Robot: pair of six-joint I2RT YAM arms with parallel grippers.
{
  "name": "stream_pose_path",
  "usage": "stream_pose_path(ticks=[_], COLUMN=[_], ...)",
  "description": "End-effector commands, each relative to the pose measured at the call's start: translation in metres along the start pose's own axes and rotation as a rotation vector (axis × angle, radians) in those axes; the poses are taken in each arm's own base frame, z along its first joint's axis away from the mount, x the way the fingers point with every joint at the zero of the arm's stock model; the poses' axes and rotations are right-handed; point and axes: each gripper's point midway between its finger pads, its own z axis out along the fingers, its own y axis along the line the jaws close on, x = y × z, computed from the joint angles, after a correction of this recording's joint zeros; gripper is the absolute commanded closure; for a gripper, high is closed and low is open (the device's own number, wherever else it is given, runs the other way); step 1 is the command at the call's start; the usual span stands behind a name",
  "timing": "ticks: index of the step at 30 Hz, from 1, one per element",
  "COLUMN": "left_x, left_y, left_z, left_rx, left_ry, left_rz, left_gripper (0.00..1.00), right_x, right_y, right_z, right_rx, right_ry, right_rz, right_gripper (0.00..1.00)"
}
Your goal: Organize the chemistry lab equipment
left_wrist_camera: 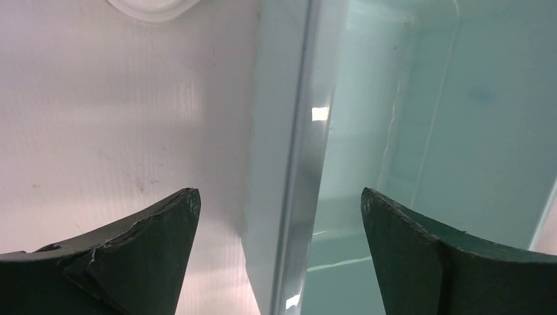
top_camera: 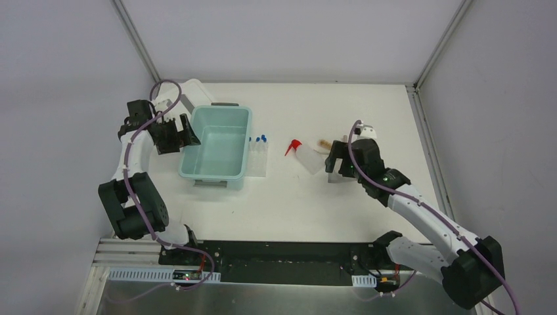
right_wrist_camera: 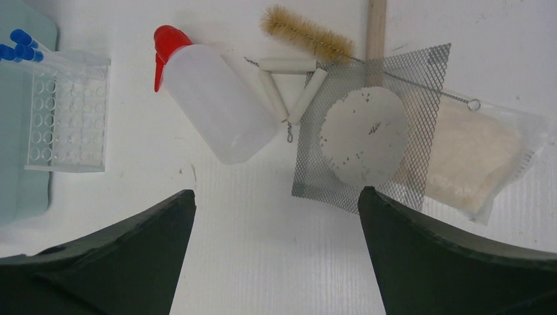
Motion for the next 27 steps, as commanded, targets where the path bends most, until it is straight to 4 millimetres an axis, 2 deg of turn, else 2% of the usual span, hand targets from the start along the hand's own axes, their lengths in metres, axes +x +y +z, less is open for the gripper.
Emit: stream_pose_path(ticks=[1,9,17,22,27], left_x=[-0.007,-0.033,-0.047,-0.046,-0.043], left_y=[-0.006,-0.011,-0.035,-0.046,-0.048], left_z=[-0.022,-0.061,-0.108,-0.117,-0.118], left_rx=[-0.045,-0.154,-0.152,-0.115,-0.109], left_ry=[-0.064,-0.275,-0.439,-0.454,-0.433], left_rz=[0.043,0.065,-0.001,-0.028,-0.05], left_gripper=[0.04,0.01,0.01,0.01,0.01], right_x=[-0.028,-0.021,-0.004,0.016,0.028], right_y=[0.02,0.047,0.062,0.071,0.064], right_z=[0.0,0.03,0.067,0.079,0.093], right_rx=[-0.023,-0.049,-0.047,-0.102,-0.077], right_ry=[-0.036,0.103,0.284,0.372,0.383], right_rz=[-0.069,-0.235,-0.321,-0.352,-0.385], right_gripper=[0.01,0.02,0.08,0.09,0.1])
